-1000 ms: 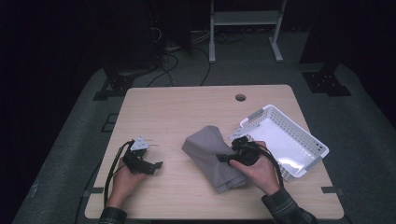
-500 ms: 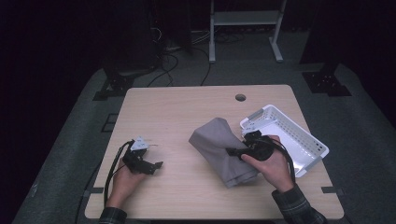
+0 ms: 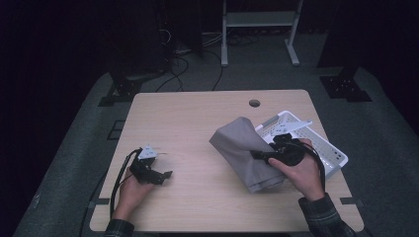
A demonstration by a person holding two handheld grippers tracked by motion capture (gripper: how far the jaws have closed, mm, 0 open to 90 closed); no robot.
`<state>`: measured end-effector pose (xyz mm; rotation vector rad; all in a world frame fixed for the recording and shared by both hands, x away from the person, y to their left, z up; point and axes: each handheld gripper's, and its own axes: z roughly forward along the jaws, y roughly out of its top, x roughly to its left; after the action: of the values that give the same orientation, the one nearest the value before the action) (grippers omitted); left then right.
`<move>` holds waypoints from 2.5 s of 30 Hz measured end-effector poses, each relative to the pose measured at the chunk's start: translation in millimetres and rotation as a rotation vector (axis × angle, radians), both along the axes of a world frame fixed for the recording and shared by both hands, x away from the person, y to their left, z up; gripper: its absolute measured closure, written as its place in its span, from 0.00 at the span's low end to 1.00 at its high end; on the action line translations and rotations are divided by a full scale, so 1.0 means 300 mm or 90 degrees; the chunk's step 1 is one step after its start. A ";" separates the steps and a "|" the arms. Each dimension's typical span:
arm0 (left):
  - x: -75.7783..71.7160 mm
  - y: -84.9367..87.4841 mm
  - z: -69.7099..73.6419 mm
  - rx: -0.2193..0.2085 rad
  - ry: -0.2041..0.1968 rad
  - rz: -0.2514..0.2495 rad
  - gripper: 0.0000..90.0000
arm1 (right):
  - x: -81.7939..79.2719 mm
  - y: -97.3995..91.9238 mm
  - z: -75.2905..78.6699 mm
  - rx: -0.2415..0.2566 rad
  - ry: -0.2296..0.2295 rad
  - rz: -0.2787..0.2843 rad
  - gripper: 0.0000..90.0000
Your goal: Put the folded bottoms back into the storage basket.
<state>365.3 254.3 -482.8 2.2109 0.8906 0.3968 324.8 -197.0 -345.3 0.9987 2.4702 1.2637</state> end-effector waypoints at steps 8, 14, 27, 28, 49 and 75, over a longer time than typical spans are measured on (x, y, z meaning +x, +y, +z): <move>0.000 0.000 0.000 0.000 0.000 0.000 0.00 | 0.003 -0.067 0.024 0.013 -0.012 -0.031 0.72; 0.000 0.000 0.000 0.000 0.000 0.000 0.00 | 0.008 -0.110 0.034 0.019 -0.017 -0.049 0.72; 0.000 0.000 0.000 0.000 0.000 0.000 0.00 | 0.022 -0.207 0.060 0.011 -0.031 -0.078 0.72; 0.000 0.000 0.000 0.000 0.000 0.000 0.00 | 0.024 -0.220 0.062 0.010 -0.031 -0.079 0.72; 0.000 0.000 0.000 0.000 0.000 0.000 0.00 | 0.104 -0.405 0.010 -0.036 -0.004 -0.134 0.72; -0.001 0.000 0.000 0.000 0.000 0.002 0.00 | 0.209 -0.472 -0.125 -0.093 0.038 -0.120 0.71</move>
<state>365.0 254.2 -482.9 2.2095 0.8941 0.3975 387.4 -338.7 -382.9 1.2120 2.4030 0.9951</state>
